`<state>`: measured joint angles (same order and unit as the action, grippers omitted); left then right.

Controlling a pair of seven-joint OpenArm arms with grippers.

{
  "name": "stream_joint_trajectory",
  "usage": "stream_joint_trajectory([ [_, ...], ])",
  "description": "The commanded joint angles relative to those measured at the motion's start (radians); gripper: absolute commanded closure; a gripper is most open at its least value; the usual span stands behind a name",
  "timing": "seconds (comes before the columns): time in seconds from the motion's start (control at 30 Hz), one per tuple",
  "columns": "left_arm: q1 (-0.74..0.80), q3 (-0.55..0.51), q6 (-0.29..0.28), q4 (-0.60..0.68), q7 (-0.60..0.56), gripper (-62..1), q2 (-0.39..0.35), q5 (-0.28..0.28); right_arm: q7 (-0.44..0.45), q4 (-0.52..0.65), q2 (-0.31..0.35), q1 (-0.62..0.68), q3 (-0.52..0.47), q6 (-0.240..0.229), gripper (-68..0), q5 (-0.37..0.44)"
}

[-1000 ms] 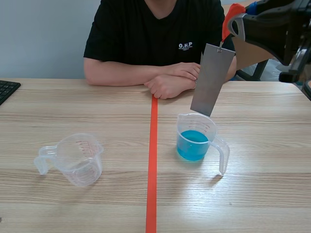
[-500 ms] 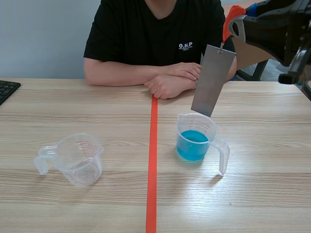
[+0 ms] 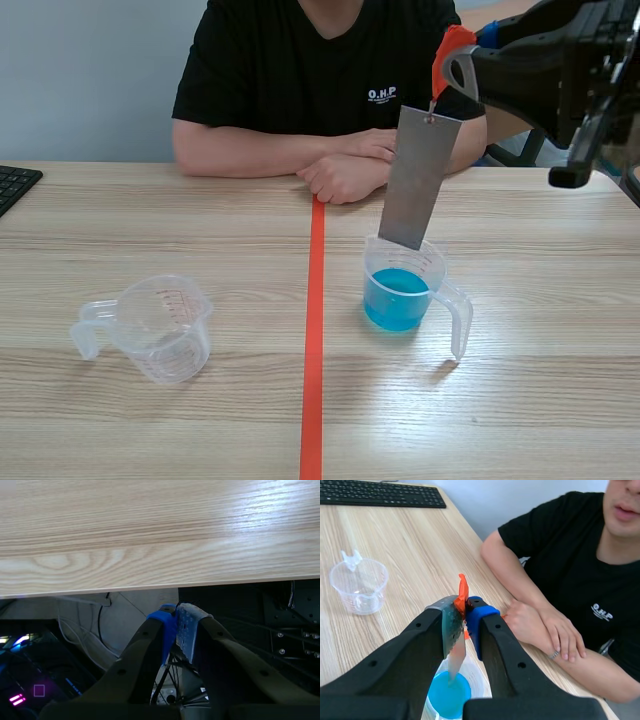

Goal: Do the redox reaction experiment.
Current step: 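Put the plate into the left beaker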

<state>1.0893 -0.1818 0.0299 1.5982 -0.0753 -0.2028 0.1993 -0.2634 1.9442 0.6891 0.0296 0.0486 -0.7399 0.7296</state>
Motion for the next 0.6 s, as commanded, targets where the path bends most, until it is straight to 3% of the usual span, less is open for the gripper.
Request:
stream_joint_trajectory([
  [0.0,0.016,0.002,0.002,0.012,-0.010,-4.1,-0.009,-0.001,0.014,0.014,0.006,-0.037,0.010,-0.006,-1.7,0.007],
  [0.27,0.016,0.002,0.002,0.012,-0.009,-4.1,-0.008,0.000,0.015,0.014,-0.006,-0.117,0.105,-0.006,-1.7,0.008],
  [0.57,0.016,0.002,0.002,0.012,-0.009,-4.3,-0.009,0.000,-0.008,0.014,-0.073,-0.220,0.212,-0.006,-1.8,-0.004],
])
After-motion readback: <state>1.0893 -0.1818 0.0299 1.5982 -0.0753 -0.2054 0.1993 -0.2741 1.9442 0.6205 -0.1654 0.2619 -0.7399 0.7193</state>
